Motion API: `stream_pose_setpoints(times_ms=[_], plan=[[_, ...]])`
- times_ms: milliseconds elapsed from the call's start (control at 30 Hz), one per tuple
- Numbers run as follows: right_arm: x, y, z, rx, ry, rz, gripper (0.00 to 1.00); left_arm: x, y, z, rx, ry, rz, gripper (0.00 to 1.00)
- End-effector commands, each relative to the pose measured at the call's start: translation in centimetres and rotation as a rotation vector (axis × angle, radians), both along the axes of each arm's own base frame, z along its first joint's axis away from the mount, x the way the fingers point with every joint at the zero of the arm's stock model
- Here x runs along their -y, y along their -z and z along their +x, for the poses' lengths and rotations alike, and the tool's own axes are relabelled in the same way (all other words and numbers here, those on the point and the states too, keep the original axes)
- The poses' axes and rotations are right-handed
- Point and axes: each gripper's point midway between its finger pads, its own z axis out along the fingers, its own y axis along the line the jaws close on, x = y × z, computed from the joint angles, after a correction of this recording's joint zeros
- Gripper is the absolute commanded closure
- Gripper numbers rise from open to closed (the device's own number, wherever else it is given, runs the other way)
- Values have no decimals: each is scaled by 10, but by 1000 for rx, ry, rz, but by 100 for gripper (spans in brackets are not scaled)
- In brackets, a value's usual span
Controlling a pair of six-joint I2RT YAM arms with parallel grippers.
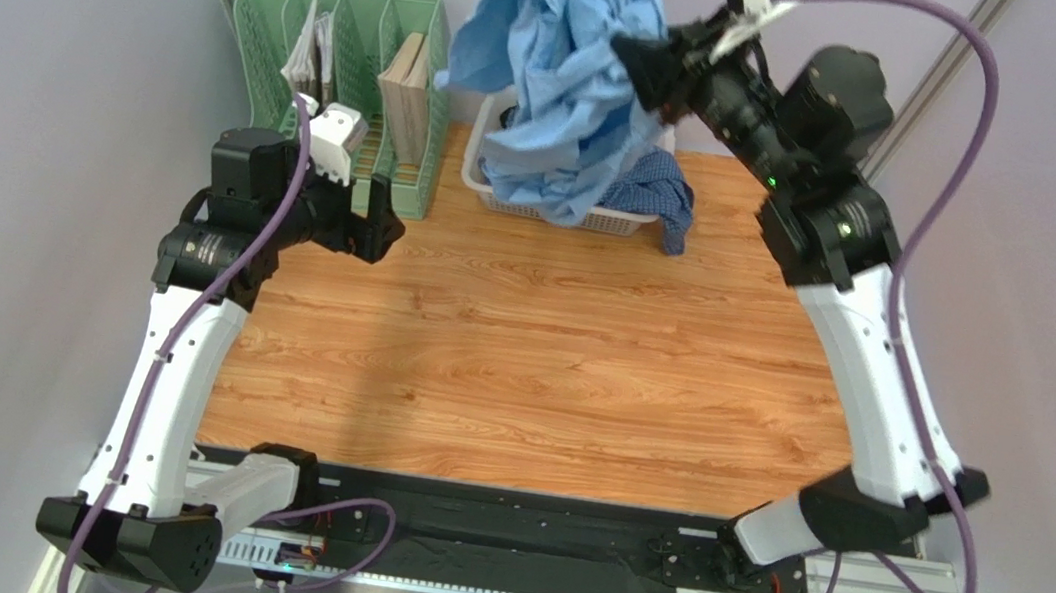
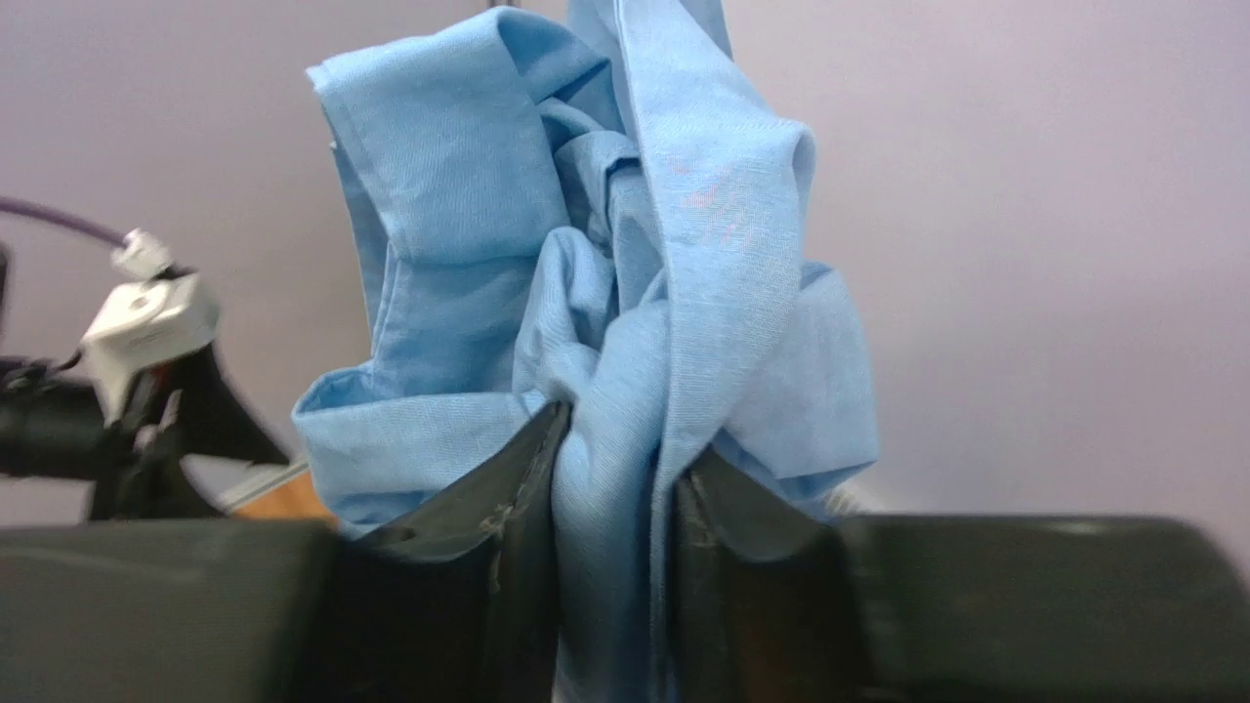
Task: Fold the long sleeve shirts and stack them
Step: Move the shirt to the center of the board
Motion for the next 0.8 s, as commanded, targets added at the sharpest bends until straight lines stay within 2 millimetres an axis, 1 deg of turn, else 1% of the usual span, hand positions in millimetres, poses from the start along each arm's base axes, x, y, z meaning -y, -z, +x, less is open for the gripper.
stream_pose_setpoints(times_ms=[0,33,67,100,133,167,200,233,267,300,333,367,400,433,467,500,533,567,600,633,667,700,733,767], plan=[[38,97,-24,-345,27,-34,50,13,-15,-13,58,108,-14,1],[56,114,-29,-398,65,-26,38,13,-12,-18,58,129,0,1],[70,182,-29,-549,95,-81,27,13,-4,-20,48,149,19,1],[113,185,-36,-552,181,-49,25,12,2,-23,49,183,56,1],[133,213,-40,-608,218,-54,24,14,6,-27,56,215,78,1],[147,263,-49,-706,224,-90,24,15,18,-31,39,250,94,1],[175,282,-54,-735,286,-91,23,22,24,-37,36,313,91,1],[180,289,-68,-722,289,-119,23,23,32,-40,47,380,138,1],[192,305,-76,-722,306,-182,22,26,45,-44,31,419,147,1],[192,334,-86,-758,282,-233,20,30,51,-46,32,461,154,1],[191,340,-92,-757,266,-249,19,35,57,-47,53,523,185,1],[187,344,-97,-756,239,-246,19,39,70,-47,32,557,189,1],[182,349,-100,-762,202,-252,18,44,75,-47,32,585,188,1],[176,354,-101,-776,171,-252,19,54,83,-45,23,631,187,1],[173,360,-96,-801,159,-245,19,60,91,-43,11,656,194,2],[162,365,-95,-818,117,-261,20,64,96,-34,17,657,223,3],[157,366,-92,-824,102,-267,20,77,110,-31,-18,700,235,5],[154,370,-87,-836,98,-272,22,84,114,-25,-19,714,244,6],[147,383,-83,-886,67,-288,24,89,119,-19,-24,710,253,7],[142,385,-80,-896,51,-292,27,100,125,-2,-9,712,245,7],[137,390,-77,-917,38,-299,30,106,124,7,3,710,231,7],[128,399,-77,-951,8,-317,32,115,119,19,30,704,196,7],[122,403,-77,-966,-6,-328,34,124,131,25,-4,724,181,7],[118,404,-74,-965,-3,-341,35,133,124,33,11,739,167,8]])
